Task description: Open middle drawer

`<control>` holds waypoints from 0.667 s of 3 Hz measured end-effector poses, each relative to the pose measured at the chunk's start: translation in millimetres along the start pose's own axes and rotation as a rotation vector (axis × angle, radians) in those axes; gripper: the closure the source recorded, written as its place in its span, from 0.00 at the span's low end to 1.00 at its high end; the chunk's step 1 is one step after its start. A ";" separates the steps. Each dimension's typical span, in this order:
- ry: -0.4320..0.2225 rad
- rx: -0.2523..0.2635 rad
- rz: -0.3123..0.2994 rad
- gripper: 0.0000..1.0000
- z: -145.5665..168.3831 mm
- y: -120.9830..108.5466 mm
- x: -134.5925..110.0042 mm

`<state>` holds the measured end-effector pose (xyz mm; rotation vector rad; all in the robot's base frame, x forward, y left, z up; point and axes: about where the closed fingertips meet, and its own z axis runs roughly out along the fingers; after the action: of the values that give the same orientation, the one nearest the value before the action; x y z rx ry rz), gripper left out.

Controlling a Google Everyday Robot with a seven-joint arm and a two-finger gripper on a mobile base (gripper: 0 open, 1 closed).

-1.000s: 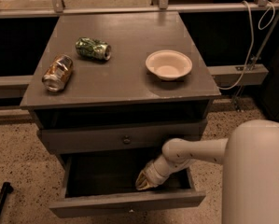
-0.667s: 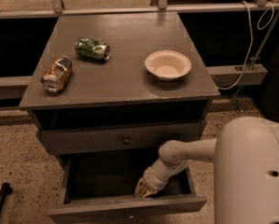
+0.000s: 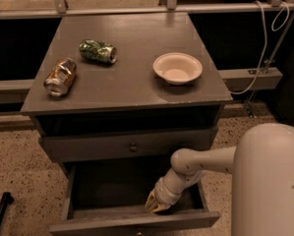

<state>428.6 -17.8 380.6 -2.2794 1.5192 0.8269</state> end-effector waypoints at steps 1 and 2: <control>0.000 0.000 0.000 1.00 -0.2 -0.4 0.0; -0.028 -0.015 0.017 1.00 -5.9 11.7 -4.8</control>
Offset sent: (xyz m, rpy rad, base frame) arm -0.0731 -0.0295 0.0496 0.0863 0.1613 -0.0398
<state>418.3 -22.1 389.2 -2.2591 1.5268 0.8735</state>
